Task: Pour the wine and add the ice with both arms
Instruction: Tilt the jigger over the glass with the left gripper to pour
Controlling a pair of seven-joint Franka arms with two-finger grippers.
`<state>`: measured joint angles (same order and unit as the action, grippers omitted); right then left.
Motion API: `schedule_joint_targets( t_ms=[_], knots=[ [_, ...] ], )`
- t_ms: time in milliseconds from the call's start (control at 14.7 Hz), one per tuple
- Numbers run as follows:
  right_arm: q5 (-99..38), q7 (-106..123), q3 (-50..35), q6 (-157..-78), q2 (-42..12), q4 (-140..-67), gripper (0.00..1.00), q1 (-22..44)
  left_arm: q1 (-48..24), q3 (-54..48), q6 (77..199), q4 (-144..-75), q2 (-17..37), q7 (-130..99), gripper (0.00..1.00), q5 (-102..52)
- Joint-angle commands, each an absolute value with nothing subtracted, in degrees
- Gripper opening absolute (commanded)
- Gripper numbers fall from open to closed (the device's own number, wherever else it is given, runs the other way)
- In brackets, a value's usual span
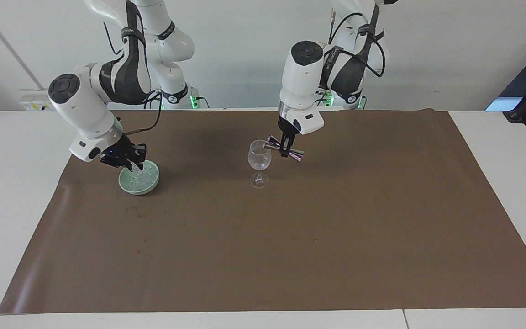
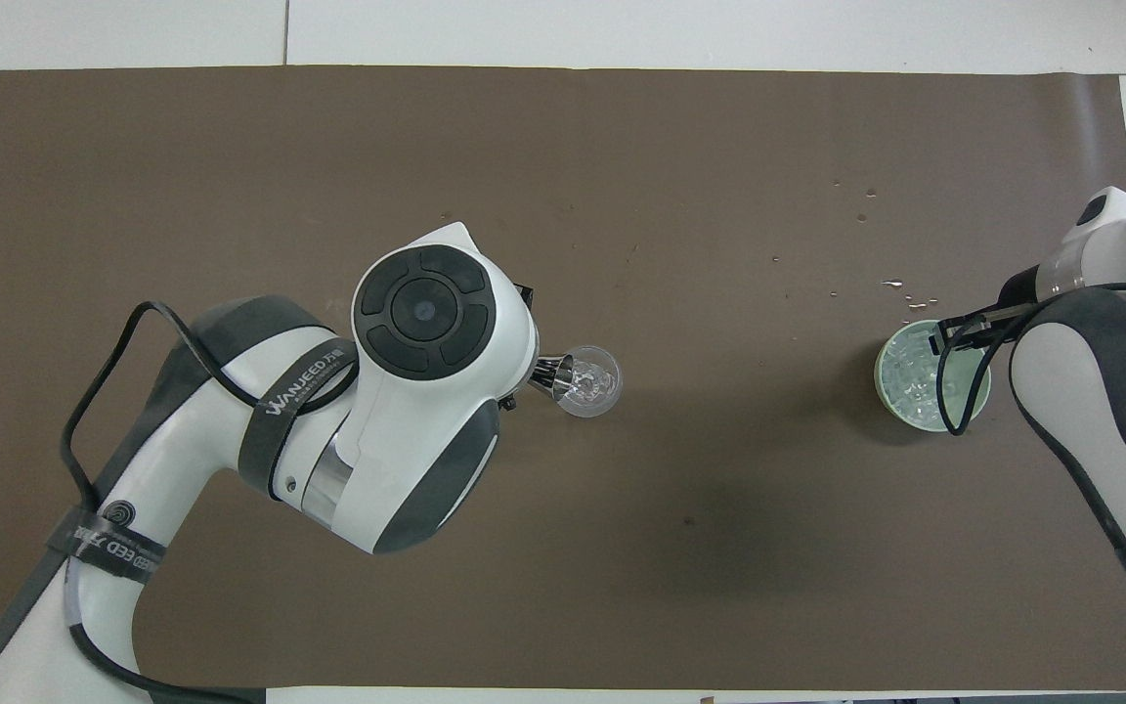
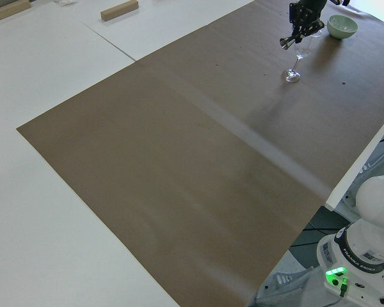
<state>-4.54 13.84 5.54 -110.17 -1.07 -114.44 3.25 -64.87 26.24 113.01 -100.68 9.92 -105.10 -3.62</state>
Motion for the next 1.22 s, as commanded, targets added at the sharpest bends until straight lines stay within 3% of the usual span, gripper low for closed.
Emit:
schedule_joint_targets(
  t_ms=[0,747,1155],
  knots=[
    [-5.36,10.12,5.45,-105.66,-1.58,-110.14,0.15,5.00,-67.58,26.81,114.16,-99.67,10.20,-110.20,0.00,1.92],
    [-6.33,1.94,4.57,-97.56,-0.44,-103.45,0.15,8.79,-72.77,26.81,113.29,-100.19,9.41,-118.83,0.00,16.59],
    [-6.76,-0.52,3.69,-97.47,-0.26,-103.18,0.15,8.79,-73.13,26.81,113.47,-99.84,9.05,-119.09,0.00,17.49]
  ],
)
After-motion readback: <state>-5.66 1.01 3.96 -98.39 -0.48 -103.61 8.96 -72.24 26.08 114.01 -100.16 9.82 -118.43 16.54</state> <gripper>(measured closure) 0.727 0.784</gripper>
